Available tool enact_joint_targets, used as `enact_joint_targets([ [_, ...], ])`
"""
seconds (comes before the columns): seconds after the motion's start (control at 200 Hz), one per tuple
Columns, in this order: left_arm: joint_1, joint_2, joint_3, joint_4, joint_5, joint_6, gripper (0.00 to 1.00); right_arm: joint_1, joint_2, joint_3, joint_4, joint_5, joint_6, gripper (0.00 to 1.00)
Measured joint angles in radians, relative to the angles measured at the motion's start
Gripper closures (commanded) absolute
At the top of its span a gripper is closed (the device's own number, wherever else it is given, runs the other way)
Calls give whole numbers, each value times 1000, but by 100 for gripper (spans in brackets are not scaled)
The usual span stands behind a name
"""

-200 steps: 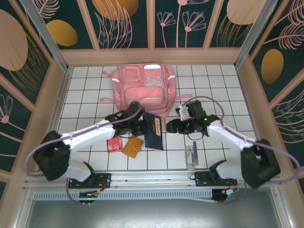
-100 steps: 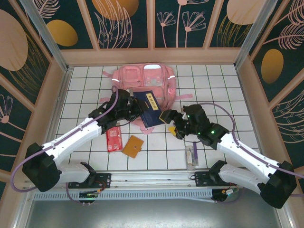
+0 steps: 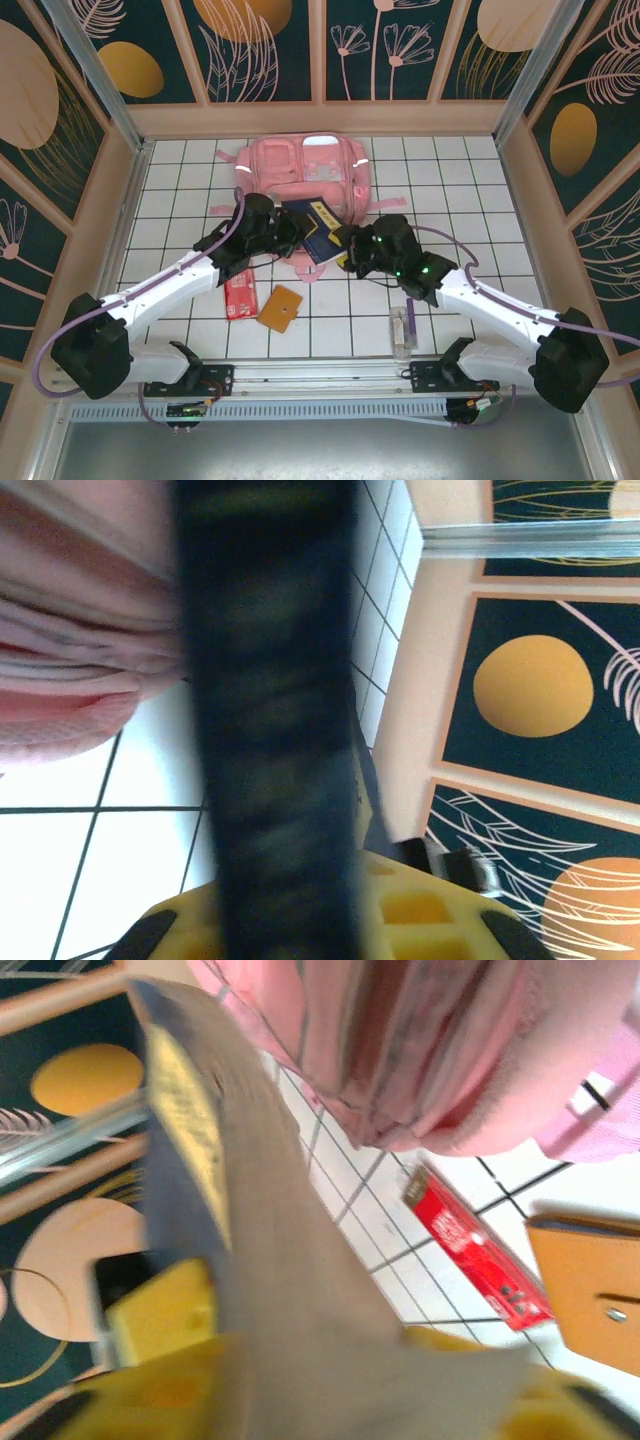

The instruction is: Pack the student bag

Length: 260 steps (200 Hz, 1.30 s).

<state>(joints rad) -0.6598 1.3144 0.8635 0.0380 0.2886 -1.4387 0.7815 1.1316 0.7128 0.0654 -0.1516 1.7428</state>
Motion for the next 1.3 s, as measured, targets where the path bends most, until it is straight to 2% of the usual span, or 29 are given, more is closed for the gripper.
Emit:
enact_joint_targets([
  [0.1, 56, 2, -37, 17, 59, 20, 47, -36, -27, 0, -1, 39, -14, 100],
  [0.155, 96, 8, -33, 14, 75, 107, 42, -77, -42, 7, -29, 52, -44, 100],
  [0.215, 126, 25, 5, -20, 73, 243, 40, -132, -57, 27, -76, 60, -88, 100],
  [0.36, 135, 107, 202, -149, 41, 749, 39, -301, -121, 79, -187, 79, -231, 100],
  [0.505, 124, 167, 253, -208, 18, 1176, 39, -478, -175, 156, -299, 76, -393, 100],
  [0.641, 115, 270, 253, -270, -2, 1447, 35, -595, -175, 206, -344, 21, -512, 100],
  [0.761, 114, 356, 253, -309, -8, 1614, 34, -634, -157, 215, -370, -54, -575, 100],
  [0.841, 114, 404, 261, -324, -36, 1682, 38, -638, -129, 215, -379, -110, -605, 100],
  [0.881, 114, 430, 277, -336, -40, 1709, 45, -638, -115, 215, -382, -138, -614, 100],
  [0.901, 113, 442, 285, -344, -41, 1717, 50, -638, -108, 215, -385, -153, -621, 100],
  [0.971, 111, 478, 323, -369, -40, 1755, 86, -638, -85, 215, -391, -207, -647, 100],
  [1.006, 109, 489, 342, -379, -39, 1777, 100, -638, -75, 215, -397, -232, -665, 100],
  [1.181, 97, 476, 404, -403, -47, 1802, 100, -638, -15, 218, -495, -348, -802, 100],
  [1.301, 97, 353, 395, -341, -69, 1762, 100, -638, -13, 218, -594, -380, -906, 100],
])
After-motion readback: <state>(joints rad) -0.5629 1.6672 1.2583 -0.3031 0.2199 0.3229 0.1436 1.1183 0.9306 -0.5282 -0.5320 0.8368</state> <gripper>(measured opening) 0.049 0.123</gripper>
